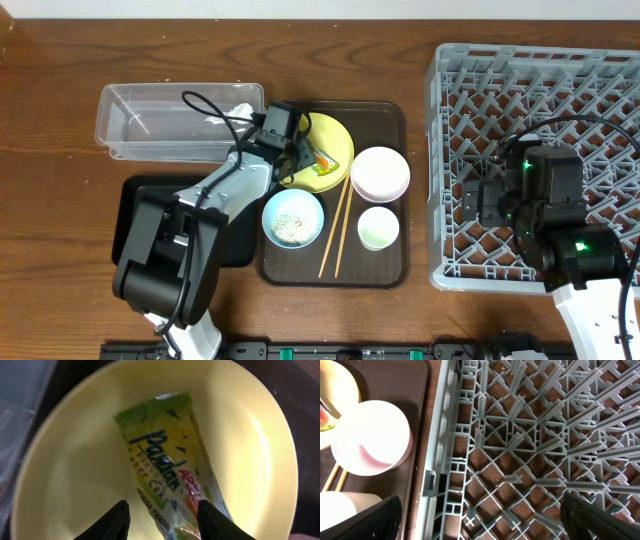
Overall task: Sort waste into correct bins and load items into the dishwasher rack
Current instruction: 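Lower the left gripper onto the green snack wrapper and grasp it, then lift the wrapper with the left gripper and drop it into the clear bin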
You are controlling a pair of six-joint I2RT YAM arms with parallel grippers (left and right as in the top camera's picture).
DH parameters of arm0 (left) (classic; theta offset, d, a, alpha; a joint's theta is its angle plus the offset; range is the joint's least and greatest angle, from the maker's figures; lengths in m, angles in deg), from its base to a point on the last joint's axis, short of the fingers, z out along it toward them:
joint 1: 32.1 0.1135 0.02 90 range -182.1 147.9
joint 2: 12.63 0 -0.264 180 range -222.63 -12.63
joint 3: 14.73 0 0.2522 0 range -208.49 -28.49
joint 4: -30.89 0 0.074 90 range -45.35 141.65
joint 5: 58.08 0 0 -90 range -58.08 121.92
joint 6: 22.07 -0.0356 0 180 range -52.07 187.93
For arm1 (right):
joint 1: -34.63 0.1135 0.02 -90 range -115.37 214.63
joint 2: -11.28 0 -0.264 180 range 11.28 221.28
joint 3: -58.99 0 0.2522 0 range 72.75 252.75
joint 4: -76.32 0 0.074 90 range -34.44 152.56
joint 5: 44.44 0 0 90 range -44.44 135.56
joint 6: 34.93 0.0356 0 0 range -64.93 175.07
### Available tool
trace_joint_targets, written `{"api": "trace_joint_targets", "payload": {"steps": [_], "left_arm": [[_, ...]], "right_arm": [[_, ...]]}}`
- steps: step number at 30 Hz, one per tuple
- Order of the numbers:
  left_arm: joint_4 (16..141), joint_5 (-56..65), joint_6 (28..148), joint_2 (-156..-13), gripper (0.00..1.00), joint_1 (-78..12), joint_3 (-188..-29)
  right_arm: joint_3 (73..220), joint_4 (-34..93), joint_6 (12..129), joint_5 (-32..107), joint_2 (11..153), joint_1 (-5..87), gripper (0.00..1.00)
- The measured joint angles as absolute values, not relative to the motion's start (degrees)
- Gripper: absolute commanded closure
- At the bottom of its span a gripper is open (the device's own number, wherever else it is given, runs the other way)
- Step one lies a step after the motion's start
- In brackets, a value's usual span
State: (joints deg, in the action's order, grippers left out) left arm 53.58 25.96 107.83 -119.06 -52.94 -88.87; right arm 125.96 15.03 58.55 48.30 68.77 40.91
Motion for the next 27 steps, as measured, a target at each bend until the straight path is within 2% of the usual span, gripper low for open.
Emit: {"api": "trace_joint_targets", "payload": {"steps": [27], "left_arm": [[52.09, 32.17, 103.94, -118.62, 0.44, -57.83, -88.87]], "right_arm": [[125.96, 15.01, 58.55, 48.3, 68.77, 40.91, 0.01]]}}
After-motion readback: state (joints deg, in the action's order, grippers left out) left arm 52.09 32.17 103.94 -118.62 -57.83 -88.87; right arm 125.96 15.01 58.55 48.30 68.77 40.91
